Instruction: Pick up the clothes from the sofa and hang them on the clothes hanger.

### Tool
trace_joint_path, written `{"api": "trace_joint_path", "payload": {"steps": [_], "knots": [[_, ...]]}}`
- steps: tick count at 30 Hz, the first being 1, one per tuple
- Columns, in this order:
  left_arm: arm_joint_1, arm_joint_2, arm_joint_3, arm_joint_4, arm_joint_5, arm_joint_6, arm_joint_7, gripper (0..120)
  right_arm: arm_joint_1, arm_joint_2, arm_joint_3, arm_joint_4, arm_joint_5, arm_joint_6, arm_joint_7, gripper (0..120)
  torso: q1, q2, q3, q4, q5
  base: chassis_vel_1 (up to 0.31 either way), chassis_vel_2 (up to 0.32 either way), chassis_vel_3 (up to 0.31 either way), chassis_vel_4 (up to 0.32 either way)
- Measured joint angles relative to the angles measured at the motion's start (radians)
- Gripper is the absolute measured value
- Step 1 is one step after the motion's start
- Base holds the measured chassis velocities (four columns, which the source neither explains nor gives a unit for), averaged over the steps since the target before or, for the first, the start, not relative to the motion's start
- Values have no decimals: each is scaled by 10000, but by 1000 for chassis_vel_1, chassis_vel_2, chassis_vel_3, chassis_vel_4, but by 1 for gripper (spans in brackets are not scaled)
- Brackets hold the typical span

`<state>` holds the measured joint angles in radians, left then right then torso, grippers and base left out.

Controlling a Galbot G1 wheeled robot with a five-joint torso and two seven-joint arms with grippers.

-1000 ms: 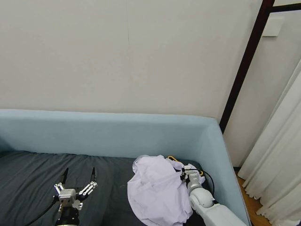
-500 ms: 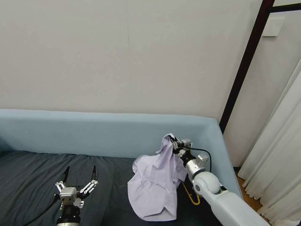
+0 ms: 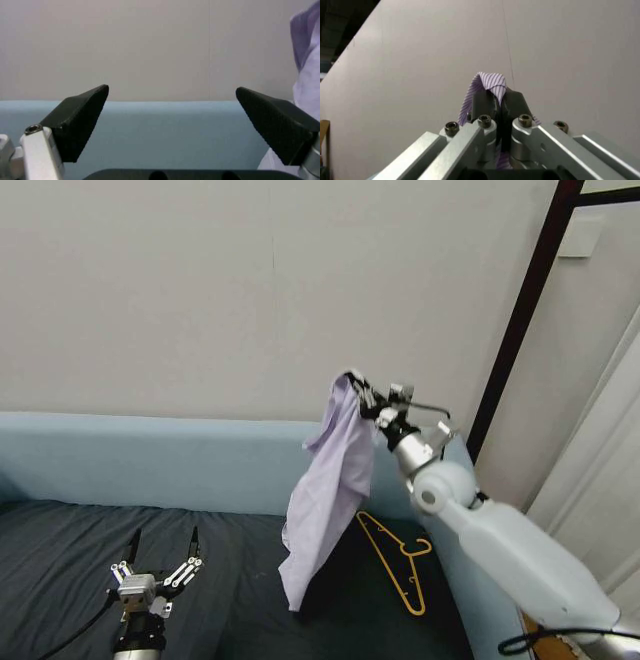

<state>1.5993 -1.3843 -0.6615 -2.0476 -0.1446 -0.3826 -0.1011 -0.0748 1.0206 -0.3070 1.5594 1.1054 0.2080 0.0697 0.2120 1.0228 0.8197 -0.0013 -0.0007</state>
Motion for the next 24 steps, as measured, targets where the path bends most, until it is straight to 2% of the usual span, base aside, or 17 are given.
{"api": "trace_joint_path", "payload": {"steps": [5, 11, 13, 15, 16, 17, 20, 21, 22, 24], "knots": [[-74, -4, -12, -12, -65, -1, -16, 100, 1904, 659, -724, -132, 402, 65, 482, 0, 0, 0, -1, 3, -5, 0, 0, 0, 0], [-137, 37, -39, 112, -84, -11, -30, 100, 1878, 801, -755, 1144, 727, 65, 1055, 0, 0, 1, -3, 7, -7, 0, 0, 0, 0], [-244, 43, 2, 221, -90, -16, -32, 100, 1128, 369, -753, 2056, 772, 38, 1308, 0, 0, 1, -3, 6, -6, 0, 0, 0, 0], [-359, 36, 79, 312, -86, -32, -29, 100, -51, -451, -755, 2826, 506, 41, 1318, 0, 0, 0, -3, 6, 0, 0, 0, 0, 0], [-359, 36, 79, 312, -86, -32, -29, 100, -51, -451, -755, 2826, 506, 41, 1318, 0, 0, 0, -3, 6, 0, 0, 0, 0, 0], [-438, 27, 149, 370, -75, -42, -24, 100, -1139, -1175, -703, 3091, 95, 119, 1136, 0, 0, 1, -3, 1, 1, 0, 0, 0, 0], [-598, 13, 288, 495, -40, -47, 34, 100, -4211, -2423, -142, 2666, -1226, 590, 411, 0, -1, 0, -2, -11, 14, 0, 0, 0, 0], [-665, 9, 343, 548, -27, -46, 70, 100, -5336, -2634, 211, 2249, -1800, 802, 131, 0, 0, 0, -2, -8, 12, 0, 0, 0, 0], [-665, 9, 343, 548, -27, -46, 70, 100, -5336, -2634, 211, 2249, -1800, 802, 131, 0, 0, 0, -2, -8, 12, 0, 0, 0, 0], [-805, 0, 421, 648, -9, -43, 113, 100, -7318, -2696, 947, 1298, -3007, 1201, -292, 0, 0, 0, -1, -7, 7, 0, 0, 0, 0]]}}
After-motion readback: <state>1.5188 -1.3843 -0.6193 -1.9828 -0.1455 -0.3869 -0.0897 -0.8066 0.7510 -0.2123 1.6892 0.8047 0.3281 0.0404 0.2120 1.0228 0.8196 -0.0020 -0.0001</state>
